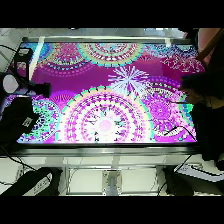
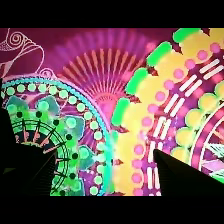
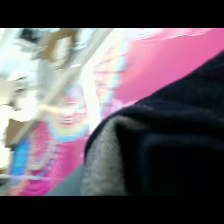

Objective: Fold the clothes and pants, and hang the long-sleeved shirts on hangers.

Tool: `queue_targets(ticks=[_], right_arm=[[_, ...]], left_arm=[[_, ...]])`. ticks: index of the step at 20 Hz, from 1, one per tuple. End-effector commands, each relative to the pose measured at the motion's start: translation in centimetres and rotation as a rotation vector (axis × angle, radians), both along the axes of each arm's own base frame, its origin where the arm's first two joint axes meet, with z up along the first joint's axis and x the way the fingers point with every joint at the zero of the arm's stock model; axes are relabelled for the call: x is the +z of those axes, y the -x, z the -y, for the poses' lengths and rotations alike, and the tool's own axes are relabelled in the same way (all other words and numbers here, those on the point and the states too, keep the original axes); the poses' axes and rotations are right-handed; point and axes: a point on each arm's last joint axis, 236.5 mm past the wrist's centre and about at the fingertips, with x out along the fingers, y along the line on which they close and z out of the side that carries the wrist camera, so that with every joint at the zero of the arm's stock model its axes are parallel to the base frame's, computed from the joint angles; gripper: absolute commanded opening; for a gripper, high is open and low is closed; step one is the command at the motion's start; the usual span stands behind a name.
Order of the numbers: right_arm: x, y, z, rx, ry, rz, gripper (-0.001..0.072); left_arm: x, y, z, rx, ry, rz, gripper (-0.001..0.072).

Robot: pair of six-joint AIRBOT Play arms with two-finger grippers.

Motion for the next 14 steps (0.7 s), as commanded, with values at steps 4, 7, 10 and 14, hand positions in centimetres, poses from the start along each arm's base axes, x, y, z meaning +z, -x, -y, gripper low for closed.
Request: queue_targets(ticks=[4,7,10,14], right_arm=[[-9.5,16.2,6.1,-0.138,0.087,-0.635,0.0010],[-13.9,20.0,5.5,-0.145,0.020,-0.833,0.0037],[-15.1,21.3,5.1,-0.178,-0.027,-0.899,0.0684],[-11.7,21.1,4.8,-0.225,-0.059,-0.889,0.0676]], left_arm=[[-0.1,0.1,1.0,-0.009,0.048,-0.004,0.0696],[-0.1,0.1,1.1,-0.010,0.050,-0.005,0.0696],[-0.1,0.1,1.1,-0.010,0.050,-0.004,0.0696],[-0.1,0.1,1.1,-0.009,0.050,-0.005,0.0696]])
